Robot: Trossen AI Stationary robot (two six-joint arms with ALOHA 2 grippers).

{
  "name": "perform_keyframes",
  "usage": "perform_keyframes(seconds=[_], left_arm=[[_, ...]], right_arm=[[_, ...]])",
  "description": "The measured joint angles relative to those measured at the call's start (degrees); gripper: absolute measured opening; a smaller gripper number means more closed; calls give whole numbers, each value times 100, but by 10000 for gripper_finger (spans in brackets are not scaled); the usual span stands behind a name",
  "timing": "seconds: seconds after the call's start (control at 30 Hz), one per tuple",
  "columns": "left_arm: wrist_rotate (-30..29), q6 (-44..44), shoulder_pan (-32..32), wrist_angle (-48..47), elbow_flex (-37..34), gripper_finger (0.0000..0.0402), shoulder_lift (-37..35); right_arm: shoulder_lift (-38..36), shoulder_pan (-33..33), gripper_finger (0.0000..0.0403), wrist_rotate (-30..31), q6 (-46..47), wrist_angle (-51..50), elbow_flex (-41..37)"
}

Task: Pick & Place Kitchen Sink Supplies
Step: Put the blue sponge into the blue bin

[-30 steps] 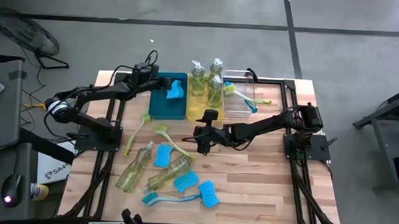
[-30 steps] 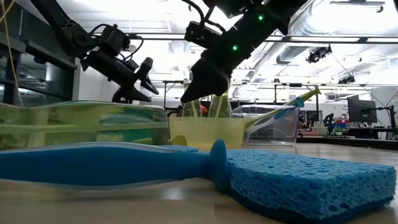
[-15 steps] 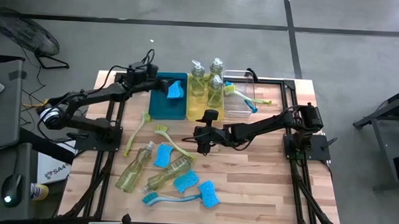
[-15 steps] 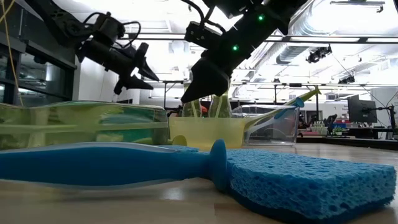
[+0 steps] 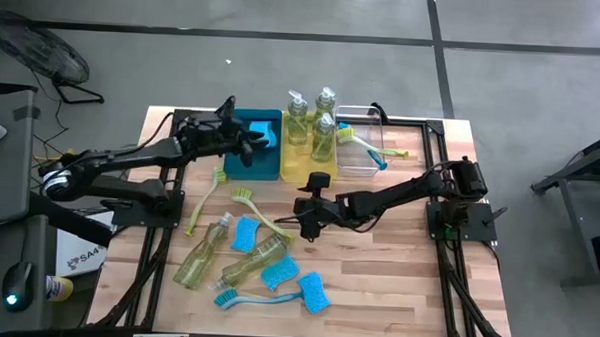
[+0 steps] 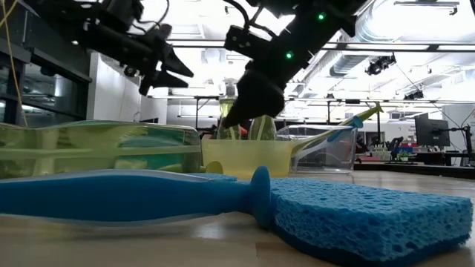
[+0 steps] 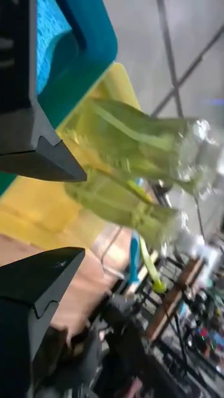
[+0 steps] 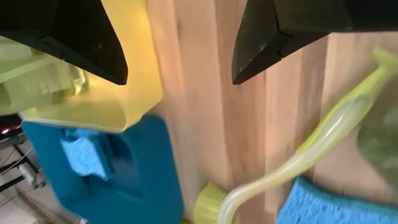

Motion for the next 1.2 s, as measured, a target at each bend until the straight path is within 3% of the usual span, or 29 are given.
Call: perform_keyframes(seconds=[0.33, 0.53, 0.87, 1.2], left_arm=[[-593, -335, -665, 48, -1101, 179, -1570], [-1202, -483, -1574, 39, -1576, 179, -2225], [-2438, -427, -3311, 43, -1653, 179, -2359], [-4127, -378, -4894, 40, -1655, 179, -2353]], right_arm=[[-32, 278, 282, -67, 546, -835, -2], [-424, 454, 282, -1047, 769, -1379, -2], [-738, 962, 281, -3414, 1171, -1744, 0], [-393, 1493, 275, -3437, 1431, -1444, -4]])
